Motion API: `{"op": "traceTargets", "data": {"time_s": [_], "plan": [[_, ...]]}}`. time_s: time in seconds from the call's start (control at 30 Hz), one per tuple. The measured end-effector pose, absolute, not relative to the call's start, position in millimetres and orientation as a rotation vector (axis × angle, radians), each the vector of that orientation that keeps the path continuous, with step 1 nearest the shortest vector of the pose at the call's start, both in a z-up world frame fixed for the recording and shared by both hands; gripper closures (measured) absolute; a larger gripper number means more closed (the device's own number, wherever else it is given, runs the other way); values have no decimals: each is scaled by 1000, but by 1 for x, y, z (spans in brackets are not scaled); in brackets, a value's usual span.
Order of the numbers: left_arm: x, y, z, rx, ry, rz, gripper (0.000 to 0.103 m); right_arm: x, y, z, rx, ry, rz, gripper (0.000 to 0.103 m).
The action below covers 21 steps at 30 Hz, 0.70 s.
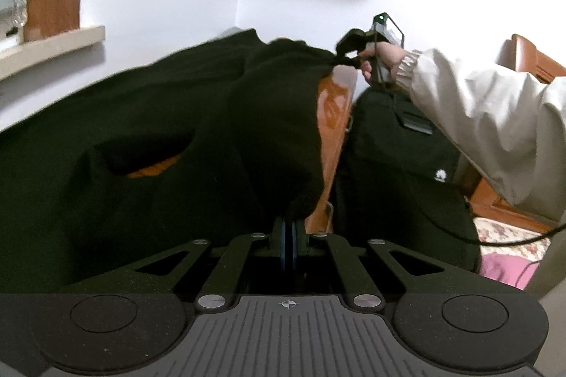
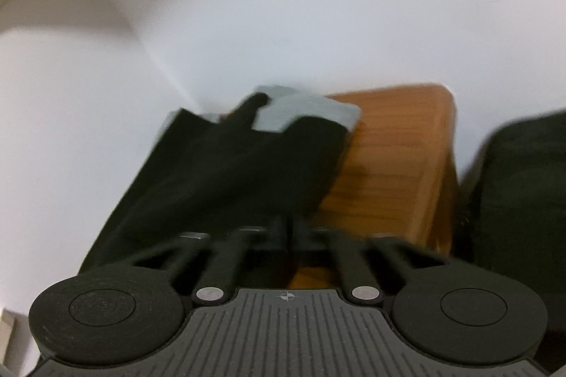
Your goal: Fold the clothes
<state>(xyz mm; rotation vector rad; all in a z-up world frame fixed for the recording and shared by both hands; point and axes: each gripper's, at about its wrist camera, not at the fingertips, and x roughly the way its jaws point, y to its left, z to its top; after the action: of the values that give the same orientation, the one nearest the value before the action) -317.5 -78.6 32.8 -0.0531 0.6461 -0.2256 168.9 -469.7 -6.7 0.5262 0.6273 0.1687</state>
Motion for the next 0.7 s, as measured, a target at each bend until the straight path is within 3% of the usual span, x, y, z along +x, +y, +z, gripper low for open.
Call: {"op": "traceTargets", "data": {"time_s": [0.4,0.7], "plan": [[-333,-41,104,-128,406,-45,100,197,-366,137,312,386,323,100],[-348,-23,192,-114,233,65,101,202,-314,257,275,196,468,100]]}}
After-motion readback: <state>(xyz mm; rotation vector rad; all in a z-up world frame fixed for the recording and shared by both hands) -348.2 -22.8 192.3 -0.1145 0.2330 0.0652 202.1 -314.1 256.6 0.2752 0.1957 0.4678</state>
